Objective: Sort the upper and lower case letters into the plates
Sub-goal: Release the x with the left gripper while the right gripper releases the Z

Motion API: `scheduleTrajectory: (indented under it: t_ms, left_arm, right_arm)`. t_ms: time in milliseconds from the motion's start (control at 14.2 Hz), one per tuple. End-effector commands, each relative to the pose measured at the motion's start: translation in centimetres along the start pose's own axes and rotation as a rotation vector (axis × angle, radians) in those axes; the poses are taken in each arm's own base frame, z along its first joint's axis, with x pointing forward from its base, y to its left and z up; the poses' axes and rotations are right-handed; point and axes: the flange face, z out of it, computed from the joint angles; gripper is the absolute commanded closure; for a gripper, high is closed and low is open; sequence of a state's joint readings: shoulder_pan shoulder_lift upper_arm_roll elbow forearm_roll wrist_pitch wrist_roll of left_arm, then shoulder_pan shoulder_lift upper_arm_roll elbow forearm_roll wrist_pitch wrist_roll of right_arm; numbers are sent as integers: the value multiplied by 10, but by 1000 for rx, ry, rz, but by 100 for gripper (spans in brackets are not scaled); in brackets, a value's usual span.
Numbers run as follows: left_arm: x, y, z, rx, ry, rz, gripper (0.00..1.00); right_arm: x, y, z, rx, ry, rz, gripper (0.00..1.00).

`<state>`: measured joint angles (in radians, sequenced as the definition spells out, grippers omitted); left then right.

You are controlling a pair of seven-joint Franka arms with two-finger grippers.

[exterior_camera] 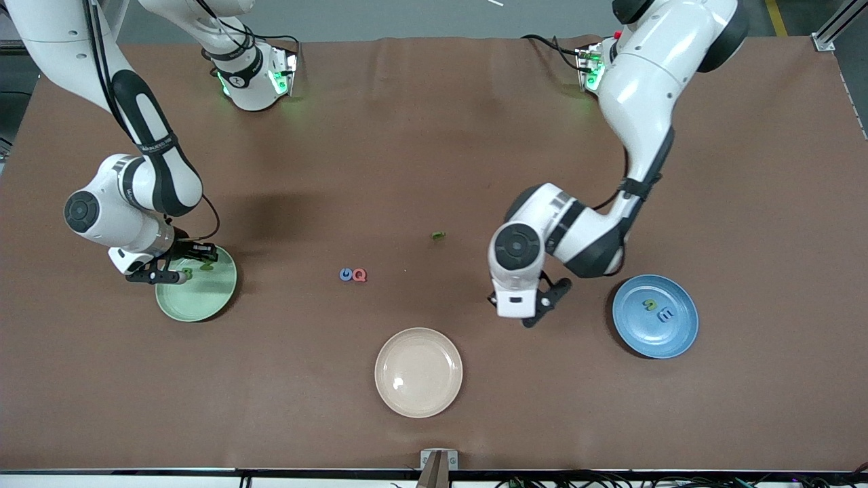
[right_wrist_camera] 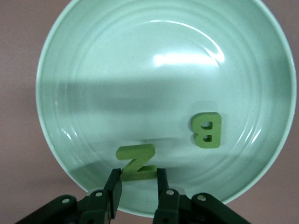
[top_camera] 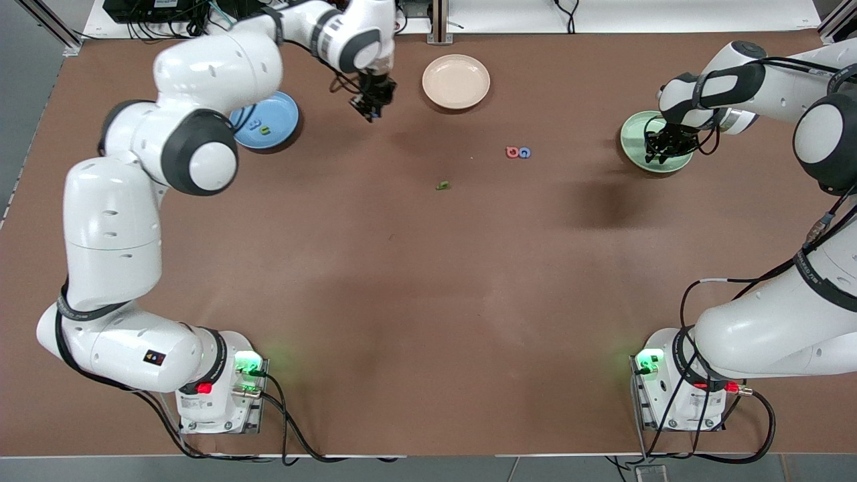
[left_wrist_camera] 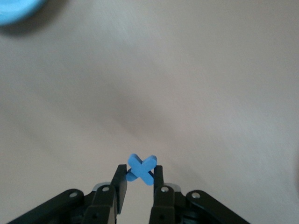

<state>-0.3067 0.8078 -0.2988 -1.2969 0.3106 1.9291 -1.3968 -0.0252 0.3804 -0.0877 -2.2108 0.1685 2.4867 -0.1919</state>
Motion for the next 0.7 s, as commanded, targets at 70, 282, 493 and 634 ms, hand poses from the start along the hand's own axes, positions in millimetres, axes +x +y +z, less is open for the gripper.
scheduleTrajectory:
  t_ms: [70, 282, 493, 634]
  left_arm:
    - [58, -62, -5, 51, 0, 61, 100]
    - [100, -104, 12, 72, -21, 80, 100]
    - [129, -133, 31, 75, -26, 67, 100]
    - [150, -151, 49, 52, -10, 75, 99]
  right_arm:
    - [-4, 5, 3, -3, -10, -11, 84]
    - [-3, 3, 1, -3, -7, -11, 58]
    - [-1, -1, -5, -3, 1, -14, 17]
    - [2, -17, -16, 0, -3, -41, 5]
